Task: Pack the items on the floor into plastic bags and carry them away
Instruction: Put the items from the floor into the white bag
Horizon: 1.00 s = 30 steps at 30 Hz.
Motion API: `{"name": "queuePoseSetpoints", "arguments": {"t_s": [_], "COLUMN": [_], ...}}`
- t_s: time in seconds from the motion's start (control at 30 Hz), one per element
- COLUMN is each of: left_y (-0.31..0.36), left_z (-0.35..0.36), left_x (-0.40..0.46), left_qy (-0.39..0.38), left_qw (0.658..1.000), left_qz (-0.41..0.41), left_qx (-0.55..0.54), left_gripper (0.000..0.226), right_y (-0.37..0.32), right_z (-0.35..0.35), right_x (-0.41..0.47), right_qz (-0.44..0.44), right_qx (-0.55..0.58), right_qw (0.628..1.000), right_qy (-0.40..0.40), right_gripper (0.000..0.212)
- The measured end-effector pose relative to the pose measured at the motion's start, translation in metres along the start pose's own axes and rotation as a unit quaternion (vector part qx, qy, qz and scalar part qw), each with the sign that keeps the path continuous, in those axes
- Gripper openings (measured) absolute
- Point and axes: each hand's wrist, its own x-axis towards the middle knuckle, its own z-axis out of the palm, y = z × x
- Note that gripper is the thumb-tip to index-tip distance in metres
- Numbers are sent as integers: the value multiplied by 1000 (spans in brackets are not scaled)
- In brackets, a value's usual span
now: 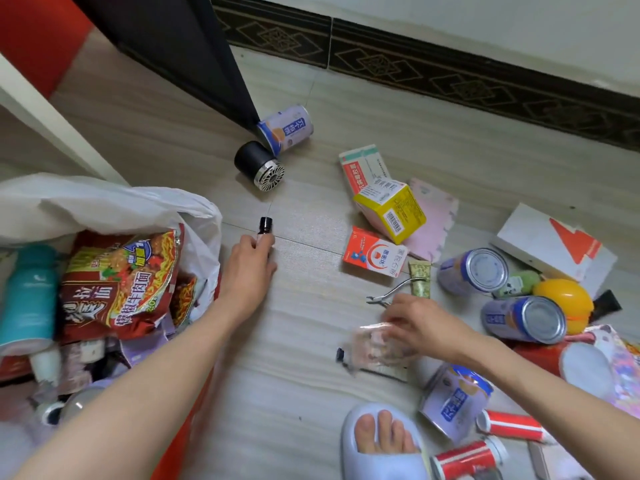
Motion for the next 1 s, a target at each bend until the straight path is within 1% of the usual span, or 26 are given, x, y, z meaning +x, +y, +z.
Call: {"name": "queuePoseSetpoints", "arguments": {"t_s": [0.03, 0.1, 0.17, 0.27, 0.37, 0.43, 0.5, 0.57, 0.67, 0.73, 0.8, 0.9, 1.0], "left_y": [1, 4, 6, 8, 11, 11, 10, 10, 10, 10, 6, -1, -14], "left_z": [-1, -3, -6, -8, -10, -10, -8, -4, 3, 2, -7, -43, -90], "left_x": [-1, -5, -10, -18, -23, -19, -11, -2, 7, 4, -9, -42, -76], "left_qy": [5, 14, 23, 21, 43, 62, 67, 69, 69, 52, 42, 37, 61], "left_qw": [1000, 1000, 999, 998, 991, 980, 972, 970, 981, 988, 993, 995, 994], "left_qz": [-10, -21, -29, -60, -117, -164, -198, -213, -173, -128, -76, -11, 45], "left_qx": [-6, -11, -21, -14, -56, -93, -107, -97, -57, -70, -80, -90, -75], "left_gripper": [28, 27, 25, 30, 35, 41, 43, 35, 24, 24, 24, 26, 27], "right_y": [-3, -12, -25, -46, -60, -61, -57, -51, -46, -51, -63, -87, -127], "right_z": [-4, -8, -10, -11, -10, -11, -14, -17, -19, -17, -14, -15, -18], "right_x": [0, 1, 2, 2, 0, 0, 3, 10, 26, 36, 43, 46, 46], "right_qz": [15, 39, 66, 78, 100, 129, 161, 187, 208, 214, 205, 176, 154], "right_qx": [54, 160, 243, 294, 329, 380, 430, 466, 508, 547, 577, 601, 628], "right_qw": [998, 983, 961, 943, 925, 900, 870, 846, 817, 791, 774, 763, 742], "right_qy": [23, 83, 114, 137, 158, 172, 179, 177, 176, 172, 161, 162, 178], "right_gripper": [15, 7, 10, 19, 14, 11, 15, 14, 11, 15, 21, 21, 23]}}
